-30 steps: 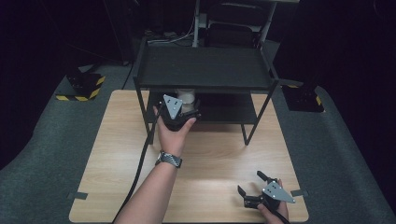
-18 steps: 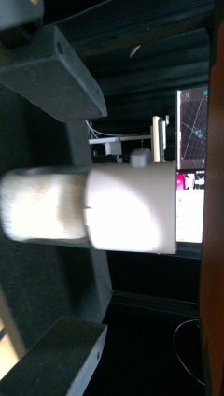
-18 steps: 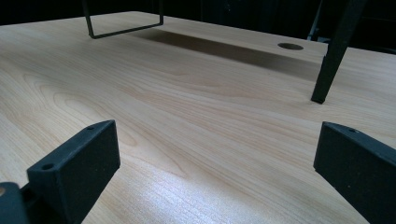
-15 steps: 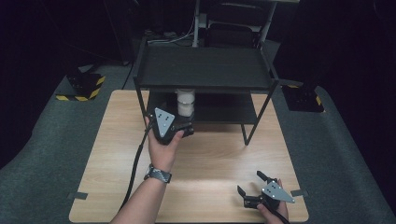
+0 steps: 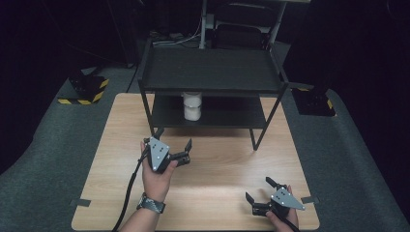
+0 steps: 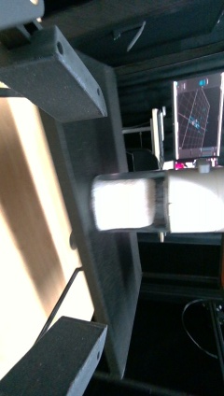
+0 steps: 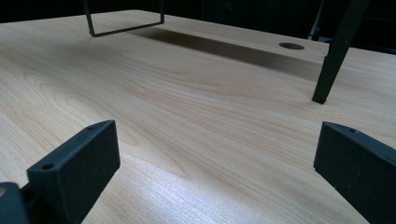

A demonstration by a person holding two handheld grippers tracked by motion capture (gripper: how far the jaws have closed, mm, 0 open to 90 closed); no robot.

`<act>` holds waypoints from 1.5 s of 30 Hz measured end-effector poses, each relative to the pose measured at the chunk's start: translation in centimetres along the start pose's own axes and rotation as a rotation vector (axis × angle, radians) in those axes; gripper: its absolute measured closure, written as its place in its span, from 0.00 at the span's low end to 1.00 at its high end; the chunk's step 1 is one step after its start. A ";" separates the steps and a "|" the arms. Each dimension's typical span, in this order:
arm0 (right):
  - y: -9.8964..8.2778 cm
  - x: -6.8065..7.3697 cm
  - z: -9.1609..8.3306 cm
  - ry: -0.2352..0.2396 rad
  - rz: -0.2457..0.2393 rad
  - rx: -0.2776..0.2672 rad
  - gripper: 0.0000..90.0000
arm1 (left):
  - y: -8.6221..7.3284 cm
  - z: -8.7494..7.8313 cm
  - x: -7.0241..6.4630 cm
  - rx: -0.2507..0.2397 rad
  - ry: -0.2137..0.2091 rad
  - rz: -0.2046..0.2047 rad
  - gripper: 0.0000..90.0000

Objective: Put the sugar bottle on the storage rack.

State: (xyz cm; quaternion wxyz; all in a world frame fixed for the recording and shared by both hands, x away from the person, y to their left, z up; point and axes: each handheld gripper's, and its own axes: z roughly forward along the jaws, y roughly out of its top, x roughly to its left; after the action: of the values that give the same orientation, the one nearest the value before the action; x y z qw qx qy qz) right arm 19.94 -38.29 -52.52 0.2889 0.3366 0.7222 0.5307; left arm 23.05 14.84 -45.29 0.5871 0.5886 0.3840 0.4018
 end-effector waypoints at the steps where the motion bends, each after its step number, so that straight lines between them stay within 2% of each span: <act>1: 0.0 0.0 0.0 0.000 0.000 0.000 0.00 | -0.4 -0.5 0.0 -0.004 0.000 0.000 0.01; 6: 0.0 0.1 0.0 -0.002 -0.005 -0.002 0.00 | -2.0 -2.8 0.5 0.005 -0.022 0.005 0.01; 10: 0.0 0.1 0.0 -0.004 -0.009 -0.002 0.00 | -3.6 -4.7 0.7 0.018 -0.023 0.013 0.01; 13: 0.0 0.2 0.0 -0.005 -0.011 -0.002 0.00 | -5.1 -6.2 1.0 0.053 -0.033 0.016 0.01; 14: 0.0 0.2 0.0 -0.005 -0.011 -0.002 0.00 | -5.1 -6.2 1.0 0.053 -0.033 0.016 0.01; 16: 0.0 0.2 0.0 -0.006 -0.012 -0.001 0.00 | -6.0 -7.1 1.4 0.088 -0.036 0.012 0.01; 19: 0.0 0.2 0.0 -0.005 -0.015 -0.002 0.00 | -6.6 -7.8 1.6 0.124 -0.019 -0.002 0.01; 24: 0.0 0.2 0.0 -0.007 -0.016 -0.002 0.00 | -7.4 -8.5 1.9 0.153 -0.019 -0.001 0.01; 27: 0.0 0.3 0.0 -0.010 -0.016 -0.003 0.00 | -7.9 -8.8 2.2 0.203 -0.032 0.016 0.01; 29: -0.1 0.4 0.0 -0.012 -0.015 -0.003 0.00 | -8.2 -8.9 2.5 0.239 -0.050 -0.001 0.01; 30: -0.1 0.4 0.0 -0.012 -0.015 -0.003 0.00 | -8.2 -8.9 2.5 0.239 -0.050 -0.001 0.01; 31: -0.1 0.4 0.0 -0.013 -0.014 -0.003 0.00 | -7.7 -8.7 2.5 0.270 -0.057 0.011 0.01; 33: -0.1 0.4 0.0 -0.014 -0.013 -0.004 0.00 | -7.3 -8.5 2.5 0.298 -0.068 0.030 0.01; 45: -0.1 0.4 -0.1 -0.012 -0.012 -0.007 0.00 | -6.6 -7.9 2.7 0.347 -0.085 0.027 0.01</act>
State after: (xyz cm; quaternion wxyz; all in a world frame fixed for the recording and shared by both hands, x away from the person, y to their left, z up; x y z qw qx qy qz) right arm 19.66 -38.07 -52.64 0.2977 0.3341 0.7206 0.5296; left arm 16.87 20.45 -51.95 0.4871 0.7026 0.4145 0.3119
